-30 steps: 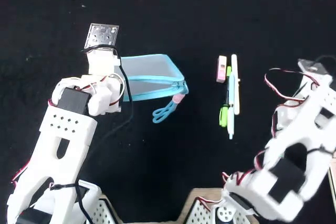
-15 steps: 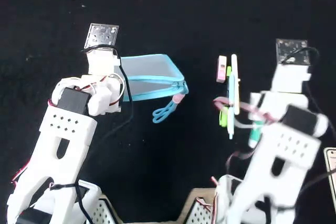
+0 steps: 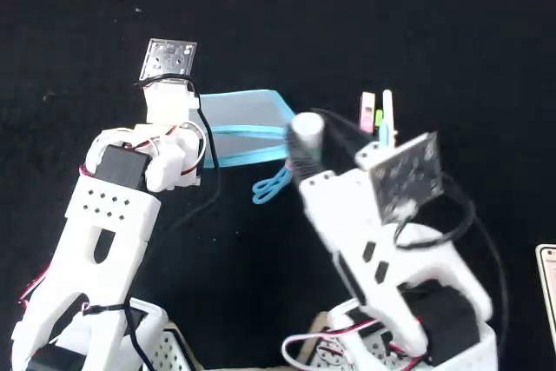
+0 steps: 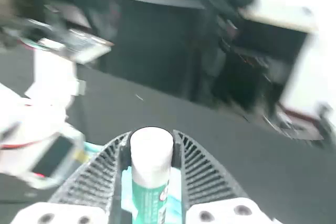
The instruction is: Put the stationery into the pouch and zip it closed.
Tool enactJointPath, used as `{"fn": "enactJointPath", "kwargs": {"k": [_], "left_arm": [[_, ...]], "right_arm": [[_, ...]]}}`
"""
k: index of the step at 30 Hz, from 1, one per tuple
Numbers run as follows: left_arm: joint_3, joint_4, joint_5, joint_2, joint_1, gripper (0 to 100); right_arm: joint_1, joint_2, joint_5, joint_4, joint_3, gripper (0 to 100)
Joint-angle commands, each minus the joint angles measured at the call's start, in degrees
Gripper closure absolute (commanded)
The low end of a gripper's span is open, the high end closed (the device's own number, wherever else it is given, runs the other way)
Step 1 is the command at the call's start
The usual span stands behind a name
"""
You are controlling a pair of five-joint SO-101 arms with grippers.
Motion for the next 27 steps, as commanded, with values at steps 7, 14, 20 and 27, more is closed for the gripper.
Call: {"fn": "enactJointPath", "kwargs": {"k": [7,14,20,27], "left_arm": [[2.15,-0.09,0.62,0.53,1.19,97],[2.15,-0.09,0.62,0.53,1.19,97],[2.15,-0.09,0.62,0.53,1.19,97],[2.15,-0.09,0.62,0.53,1.19,97]], "right_arm": [[-6.33,-2.33,-0.18,-34.37,20.44,98.7],[-5.45,-2.24,-0.09,-50.29,31.43,98.7],[-2.46,-2.24,-0.09,-57.32,38.02,98.7],[-0.26,-2.68,-0.09,-57.32,42.68,98.7]]}}
